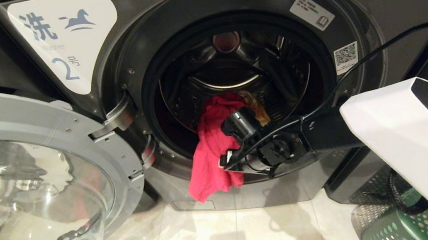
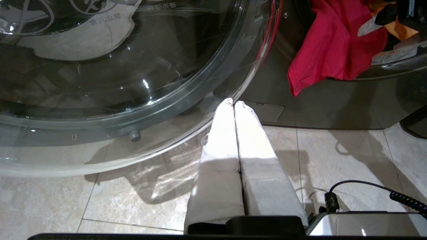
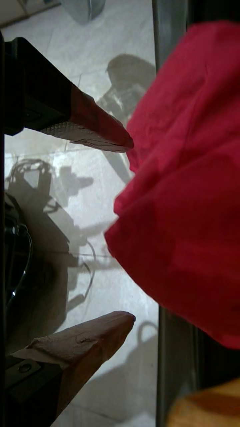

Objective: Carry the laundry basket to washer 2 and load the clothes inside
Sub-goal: Place the clothes into the washing machine

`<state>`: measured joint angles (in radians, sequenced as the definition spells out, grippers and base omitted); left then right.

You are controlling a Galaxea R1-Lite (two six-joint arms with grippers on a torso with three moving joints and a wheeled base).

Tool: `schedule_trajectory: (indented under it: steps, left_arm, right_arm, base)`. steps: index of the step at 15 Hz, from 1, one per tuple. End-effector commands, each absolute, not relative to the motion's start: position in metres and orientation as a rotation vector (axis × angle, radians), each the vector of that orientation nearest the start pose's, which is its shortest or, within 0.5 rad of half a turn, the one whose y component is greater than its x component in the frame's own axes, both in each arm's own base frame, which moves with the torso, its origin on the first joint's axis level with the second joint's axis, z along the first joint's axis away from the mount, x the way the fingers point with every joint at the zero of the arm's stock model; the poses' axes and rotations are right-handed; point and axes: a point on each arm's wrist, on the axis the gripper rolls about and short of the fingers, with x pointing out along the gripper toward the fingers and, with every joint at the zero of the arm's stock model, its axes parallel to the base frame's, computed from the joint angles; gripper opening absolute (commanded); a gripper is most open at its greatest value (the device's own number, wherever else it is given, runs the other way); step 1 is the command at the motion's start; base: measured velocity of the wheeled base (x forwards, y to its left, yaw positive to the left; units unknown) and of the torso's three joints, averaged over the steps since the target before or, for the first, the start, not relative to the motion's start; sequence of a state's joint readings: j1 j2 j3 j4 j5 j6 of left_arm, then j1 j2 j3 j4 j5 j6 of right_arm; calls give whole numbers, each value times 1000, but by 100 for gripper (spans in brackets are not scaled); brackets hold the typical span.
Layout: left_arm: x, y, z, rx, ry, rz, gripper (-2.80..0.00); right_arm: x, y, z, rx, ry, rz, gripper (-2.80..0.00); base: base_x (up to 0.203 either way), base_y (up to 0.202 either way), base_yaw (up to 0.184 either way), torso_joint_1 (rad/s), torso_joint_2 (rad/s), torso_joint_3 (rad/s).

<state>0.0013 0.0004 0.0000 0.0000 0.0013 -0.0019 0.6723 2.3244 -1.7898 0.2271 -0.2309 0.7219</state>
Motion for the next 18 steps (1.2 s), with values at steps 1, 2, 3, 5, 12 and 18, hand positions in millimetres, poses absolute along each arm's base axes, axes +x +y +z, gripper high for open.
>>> schedule_trajectory:
  steps: [1,2,3,5,12,18]
  left_arm:
    - [-23,0,75,-2,-2,3,-280]
    - [-23,0,75,-2,-1,3,-280]
    - [-23,0,75,-2,0,3,-280]
    - [-23,0,75,-2,-2,3,-280]
    - [-23,0,75,-3,-2,3,-280]
    - [-23,0,75,-3,0,3,-280]
  right_arm:
    - [379,287,112,325,805,135,0]
    - [381,288,108,321,807,136,0]
    - [383,289,104,317,812,134,0]
    - [387,288,92,317,830,115,0]
    - [406,289,86,389,802,98,-280]
    - [402,286,104,410,792,131,-280]
  base:
    - [0,0,0,0,0,0]
    - [0,0,0,0,0,0]
    - [0,0,0,0,0,0]
    - [0,0,0,0,0,0]
    - [0,0,0,0,0,0]
    - [0,0,0,0,0,0]
